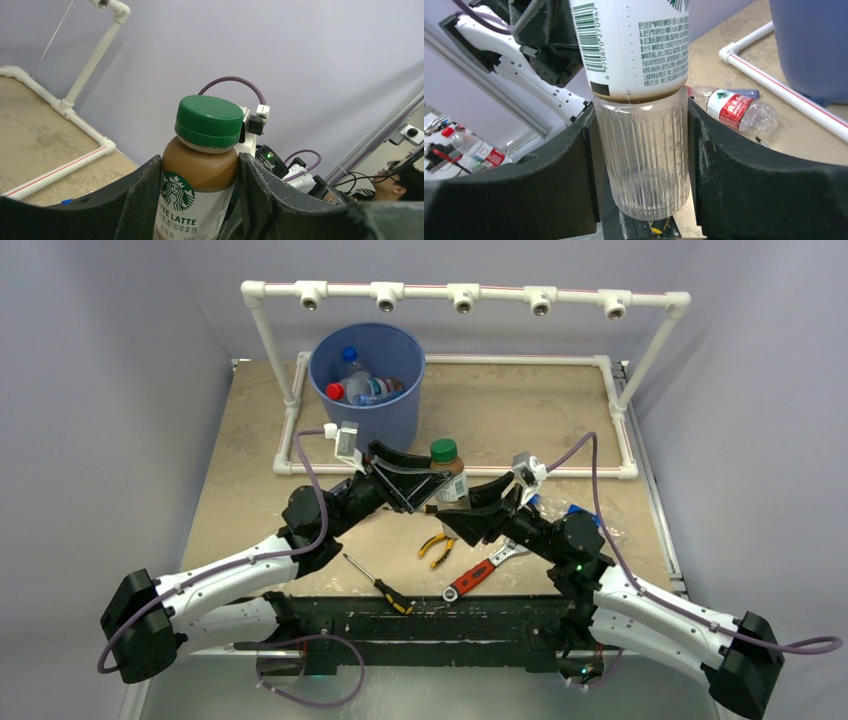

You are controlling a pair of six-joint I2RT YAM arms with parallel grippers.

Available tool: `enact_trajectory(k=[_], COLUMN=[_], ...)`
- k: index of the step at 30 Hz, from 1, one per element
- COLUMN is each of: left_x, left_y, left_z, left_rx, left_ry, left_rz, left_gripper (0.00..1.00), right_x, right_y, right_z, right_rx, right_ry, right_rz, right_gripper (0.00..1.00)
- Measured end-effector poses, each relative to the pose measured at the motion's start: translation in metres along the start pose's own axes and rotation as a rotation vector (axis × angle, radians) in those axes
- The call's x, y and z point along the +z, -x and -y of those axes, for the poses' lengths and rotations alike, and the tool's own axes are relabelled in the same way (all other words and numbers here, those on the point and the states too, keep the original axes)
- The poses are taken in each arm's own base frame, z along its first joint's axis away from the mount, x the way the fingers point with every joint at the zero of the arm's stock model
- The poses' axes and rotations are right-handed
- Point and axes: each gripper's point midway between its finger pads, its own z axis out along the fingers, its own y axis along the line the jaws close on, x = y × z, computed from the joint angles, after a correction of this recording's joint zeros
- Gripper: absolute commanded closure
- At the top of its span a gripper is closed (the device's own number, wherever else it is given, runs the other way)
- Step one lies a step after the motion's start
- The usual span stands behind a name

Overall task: Put the plastic bottles in the bin
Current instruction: Pick up the plastic bottle at the center of the board.

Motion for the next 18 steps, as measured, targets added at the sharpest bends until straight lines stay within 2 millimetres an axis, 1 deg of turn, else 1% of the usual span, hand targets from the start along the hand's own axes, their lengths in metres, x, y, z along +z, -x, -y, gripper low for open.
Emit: enact_trajectory(k=[2,4,5,8,11,13,16,18], left_x=[0.000,0.001,0.000,-0.005,-0.003,0.004,0.023,0.034], left_y=[-0.001,-0.001,0.000,0.008,0.022,0.031,0.040,0.044], left_z=[-0.001,-0.001,-0.001,0.002,0.014,0.027,0.046,0.053], left_rx=[0.003,0.014,0.030,0.087,0.150,0.209,0.330,0.419], left_ry=[0.007,0.024,0.037,0.056,0.043,0.009,-0.053,-0.075], left_rz=[-0.008,-0.025,-0.034,-0.035,-0.022,-0.033,-0.090,-0.134], left_gripper=[0.29,0.10,0.07,0.04,0.04,0.04,0.04,0.04], right_x=[-0.001,-0.006,-0.008,-0.016,-0.023,-0.027,-0.033,-0.036], right_y=[0.000,0.004,0.007,0.016,0.019,0.020,0.017,0.014], right_z=[-0.001,-0.004,-0.006,-0.011,-0.013,-0.014,-0.012,-0.011], right_rx=[-0.003,-0.013,-0.021,-0.043,-0.062,-0.072,-0.081,-0.092], right_ry=[0.004,0.007,0.008,0.012,0.006,0.000,-0.012,-0.020], right_rz=[-0.005,0.001,0.007,0.027,0.029,0.023,0.005,-0.010], right_gripper=[0.60,0.62,0.63,0.65,0.64,0.64,0.65,0.66])
